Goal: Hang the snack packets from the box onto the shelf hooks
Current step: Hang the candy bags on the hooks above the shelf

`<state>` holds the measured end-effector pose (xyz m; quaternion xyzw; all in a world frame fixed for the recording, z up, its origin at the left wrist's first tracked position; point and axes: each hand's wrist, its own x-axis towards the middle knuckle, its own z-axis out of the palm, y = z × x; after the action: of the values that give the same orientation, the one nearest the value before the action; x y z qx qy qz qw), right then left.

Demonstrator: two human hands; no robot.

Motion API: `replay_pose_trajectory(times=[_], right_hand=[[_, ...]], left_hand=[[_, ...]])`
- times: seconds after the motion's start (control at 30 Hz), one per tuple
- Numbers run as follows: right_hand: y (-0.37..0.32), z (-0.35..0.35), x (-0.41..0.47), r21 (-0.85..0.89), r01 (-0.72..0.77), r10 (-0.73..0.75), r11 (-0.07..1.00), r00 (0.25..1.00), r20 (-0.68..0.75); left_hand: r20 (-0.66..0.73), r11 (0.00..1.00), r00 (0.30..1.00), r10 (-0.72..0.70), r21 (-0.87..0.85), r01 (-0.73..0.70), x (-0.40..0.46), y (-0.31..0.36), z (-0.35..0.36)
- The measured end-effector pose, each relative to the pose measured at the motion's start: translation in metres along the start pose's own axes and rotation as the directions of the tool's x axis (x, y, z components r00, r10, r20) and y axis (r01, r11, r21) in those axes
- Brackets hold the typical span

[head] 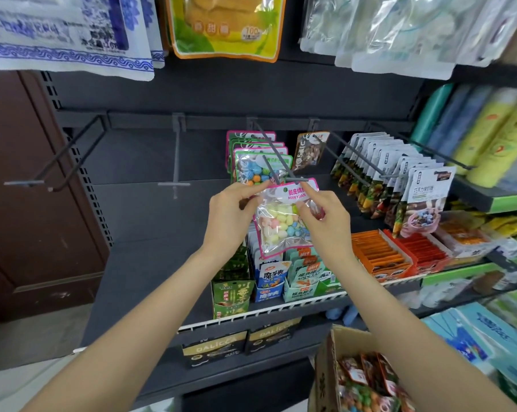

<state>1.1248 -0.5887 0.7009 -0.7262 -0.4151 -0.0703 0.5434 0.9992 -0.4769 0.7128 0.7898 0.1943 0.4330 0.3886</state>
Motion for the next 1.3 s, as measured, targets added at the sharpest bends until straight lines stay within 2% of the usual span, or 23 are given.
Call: replay_pose_trajectory(times=[0.27,0.4,0.47,0.57,0.63,0.7,0.77,0.9,1.03,1.17,1.23,1.3], right_hand=[[0.003,0.007,0.002,-0.055,0.012,-0.012,0.998,1.000,0.007],[0.007,0.015,0.014,-0.183,0.032,-0.016,0.983,0.996,0.085],[0.009,0.024,0.024,-0.234,0.055,-0.019,0.971,0.988,0.156],[0.017,0.044,0.043,-0.274,0.039,0.032,0.961,0.967,0.252],[0.019,0.058,0.056,-0.211,-0.044,0.101,0.977,0.959,0.267],[0.020,0.068,0.069,-0.097,-0.157,0.176,0.983,0.953,0.246],[0.024,0.076,0.081,-0.084,-0.172,0.188,0.981,0.950,0.249],[0.028,0.079,0.091,-0.185,-0.087,0.139,0.979,0.946,0.294],[0.018,0.065,0.079,-0.230,-0.081,0.150,0.970,0.942,0.300],[0.010,0.040,0.051,-0.215,0.013,0.026,0.977,0.984,0.178],[0.009,0.020,0.028,-0.246,0.008,0.037,0.969,0.984,0.174],[0.013,-0.005,-0.003,-0.253,-0.026,0.073,0.967,0.981,0.179]], left_hand=[[-0.037,0.999,0.999,0.005,0.053,-0.003,0.004,-0.009,0.002],[0.003,0.977,1.000,-0.005,0.212,0.004,0.015,-0.015,0.011],[0.064,0.915,0.997,-0.033,0.403,0.004,0.025,-0.021,0.016],[0.105,0.701,0.994,-0.040,0.712,-0.047,0.045,-0.032,0.020],[0.111,0.609,0.993,-0.026,0.790,-0.073,0.060,-0.040,0.021],[0.116,0.571,0.992,-0.052,0.818,-0.066,0.073,-0.046,0.023],[0.111,0.576,0.989,-0.097,0.817,-0.035,0.082,-0.050,0.026],[0.097,0.621,0.989,-0.109,0.784,-0.009,0.087,-0.051,0.028],[0.111,0.646,0.994,0.019,0.758,-0.097,0.071,-0.041,0.020],[0.041,0.741,0.989,0.143,0.658,-0.134,0.034,-0.031,0.020],[0.086,0.789,0.992,0.093,0.601,-0.126,0.012,-0.025,0.024],[0.204,0.814,0.977,0.062,0.556,-0.168,-0.012,-0.018,0.033]])
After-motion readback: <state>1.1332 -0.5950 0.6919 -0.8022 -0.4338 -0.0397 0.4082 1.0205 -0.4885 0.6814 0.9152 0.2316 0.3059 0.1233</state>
